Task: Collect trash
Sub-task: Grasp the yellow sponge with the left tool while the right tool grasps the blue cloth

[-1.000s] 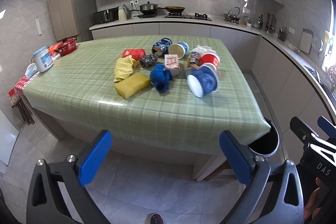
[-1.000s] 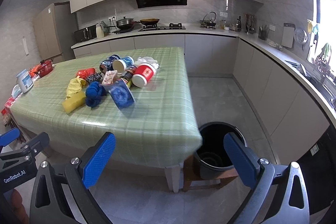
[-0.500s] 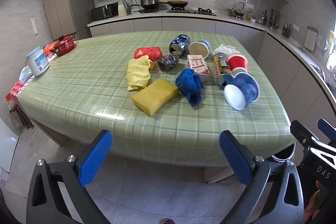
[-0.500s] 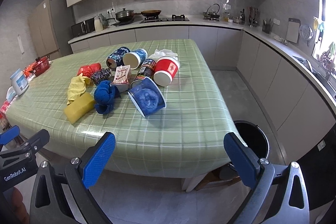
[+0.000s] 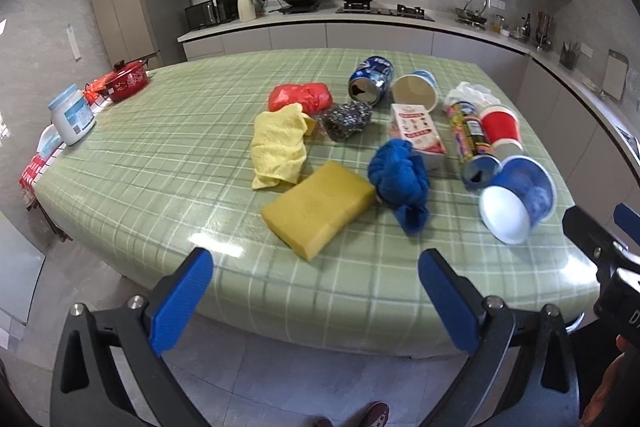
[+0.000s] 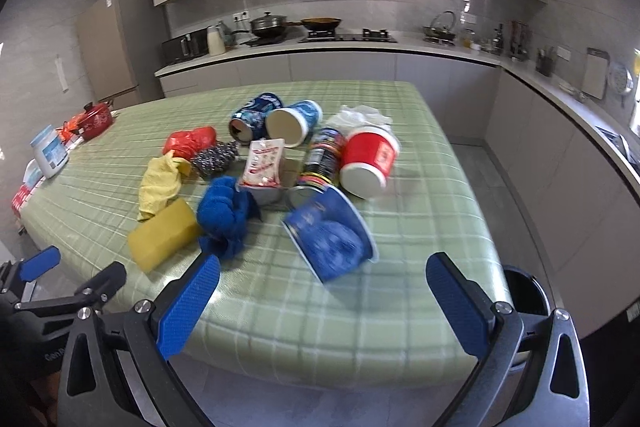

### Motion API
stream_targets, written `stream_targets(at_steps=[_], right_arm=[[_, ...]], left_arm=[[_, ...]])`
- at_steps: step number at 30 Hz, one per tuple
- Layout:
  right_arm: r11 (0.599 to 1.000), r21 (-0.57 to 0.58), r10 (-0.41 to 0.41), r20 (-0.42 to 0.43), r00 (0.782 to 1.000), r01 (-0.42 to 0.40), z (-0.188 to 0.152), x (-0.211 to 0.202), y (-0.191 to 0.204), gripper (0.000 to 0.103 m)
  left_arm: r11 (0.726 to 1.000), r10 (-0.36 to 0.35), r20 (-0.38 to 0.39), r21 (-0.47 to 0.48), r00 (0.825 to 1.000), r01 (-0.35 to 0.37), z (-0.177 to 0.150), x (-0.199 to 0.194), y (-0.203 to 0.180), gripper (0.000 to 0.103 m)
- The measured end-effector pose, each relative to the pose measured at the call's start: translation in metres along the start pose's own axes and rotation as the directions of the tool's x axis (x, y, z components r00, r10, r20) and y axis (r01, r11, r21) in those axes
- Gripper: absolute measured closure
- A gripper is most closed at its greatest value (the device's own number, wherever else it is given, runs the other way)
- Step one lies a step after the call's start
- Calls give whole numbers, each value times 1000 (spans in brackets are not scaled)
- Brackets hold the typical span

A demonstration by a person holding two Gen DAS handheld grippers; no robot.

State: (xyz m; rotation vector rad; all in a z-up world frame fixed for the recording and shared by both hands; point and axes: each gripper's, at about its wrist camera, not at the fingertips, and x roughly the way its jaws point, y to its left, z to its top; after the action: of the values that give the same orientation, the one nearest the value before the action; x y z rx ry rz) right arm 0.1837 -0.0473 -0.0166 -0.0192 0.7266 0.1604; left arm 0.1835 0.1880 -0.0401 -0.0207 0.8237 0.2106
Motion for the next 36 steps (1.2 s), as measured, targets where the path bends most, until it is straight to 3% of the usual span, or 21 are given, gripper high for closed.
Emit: stream_targets(at_steps=[6,16,21,27,32,36], right_arm=[[1000,1,25,9,1000,-25,17,31,26,0],[999,51,12,7,1000,-12,37,74,59,0],[998,59,9,-11,1000,-8,37,87,67,0],[999,48,19,-32,999,-17,41,106,83,0],[998,55,41,-56,998,-38,41,124,93,1],[998,43,38,-85,996,-35,36,140,102,10]], left_arm=[[1000,-14,-24,27,1000,15,11,36,15,0],[976,-117,-76,173,990,129,24,96,12,8],[963,-142,-115,216,983,164,21,121,10,26],[968,-182,-76,160,980,192,23,120,36,42],[979,-172,-51,104,984,177,27,122,64,46],[985,-166,-39,44,985,168,31,125,81,48]])
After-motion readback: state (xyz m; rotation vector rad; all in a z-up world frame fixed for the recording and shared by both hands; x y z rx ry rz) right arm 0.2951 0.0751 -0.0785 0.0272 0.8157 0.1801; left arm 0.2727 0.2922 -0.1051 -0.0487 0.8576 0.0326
